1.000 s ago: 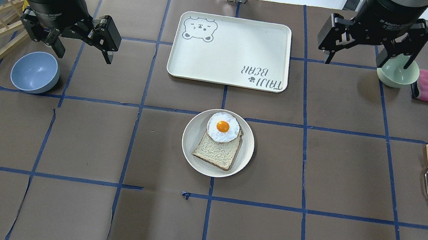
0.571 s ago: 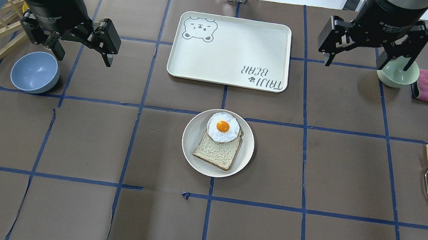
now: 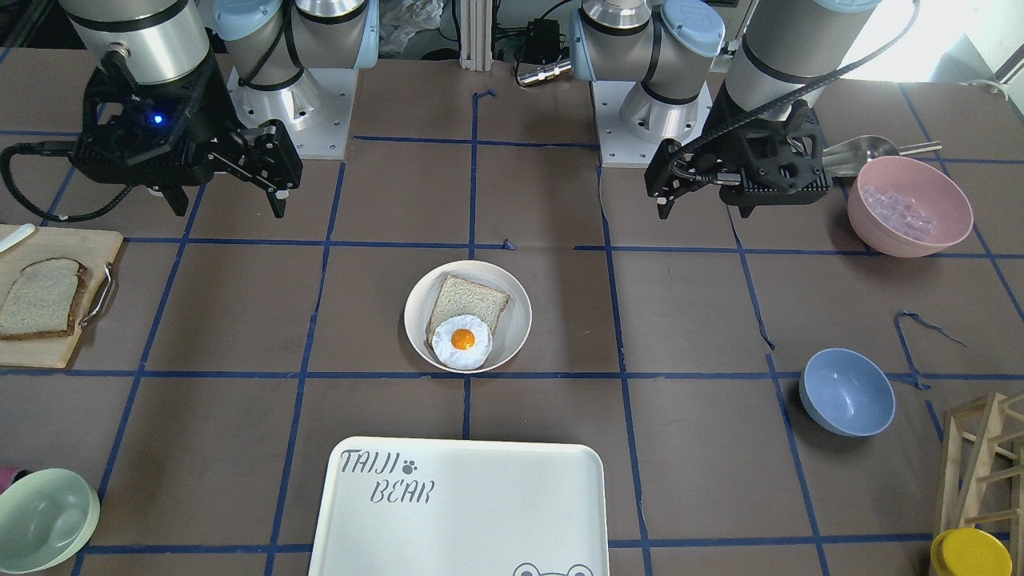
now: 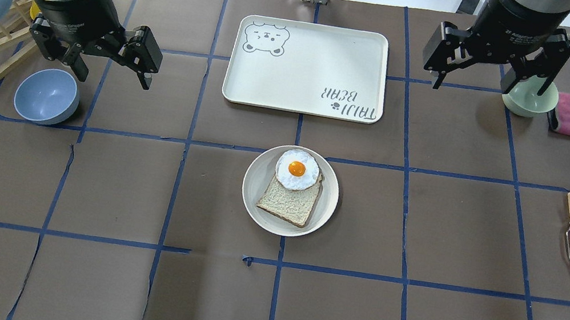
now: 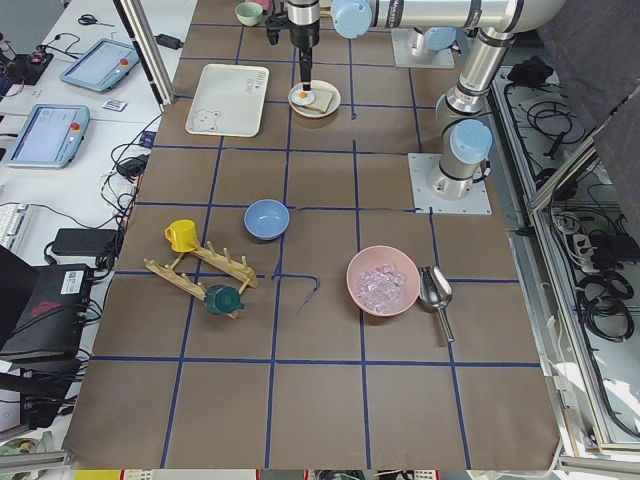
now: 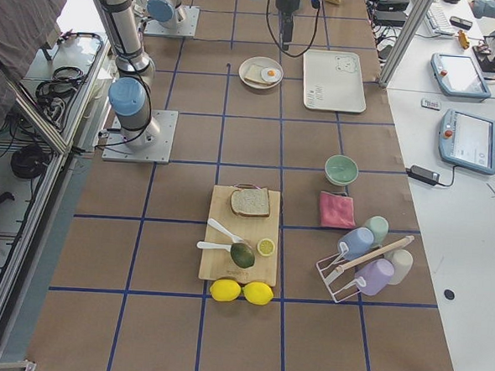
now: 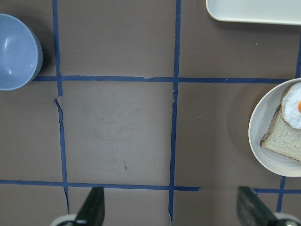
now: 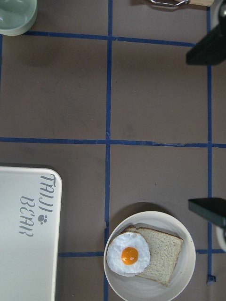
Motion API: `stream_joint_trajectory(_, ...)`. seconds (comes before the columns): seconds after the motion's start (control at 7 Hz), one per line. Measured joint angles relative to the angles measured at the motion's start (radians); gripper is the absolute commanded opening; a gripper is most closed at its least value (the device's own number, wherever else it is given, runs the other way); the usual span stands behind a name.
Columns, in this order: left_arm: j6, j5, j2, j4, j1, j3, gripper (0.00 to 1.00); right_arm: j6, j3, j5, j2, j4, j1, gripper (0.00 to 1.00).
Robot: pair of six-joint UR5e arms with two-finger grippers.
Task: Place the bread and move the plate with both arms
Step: 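Move the right gripper down to the bread slice on the wooden board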
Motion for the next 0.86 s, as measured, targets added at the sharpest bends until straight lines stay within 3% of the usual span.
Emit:
stream_joint_trajectory(0.29, 0.000, 0.000, 0.000, -0.001, 0.000, 0.000, 1.00, -0.039, 0.006, -0.007, 0.011, 0.023, -0.063, 1.00)
stream_joint_trajectory(0.86, 0.000, 0.007, 0.002, -0.002, 0.001, -0.003, 1.00, -0.338, 0.056, -0.048, 0.015, 0.021, -0.408, 1.00)
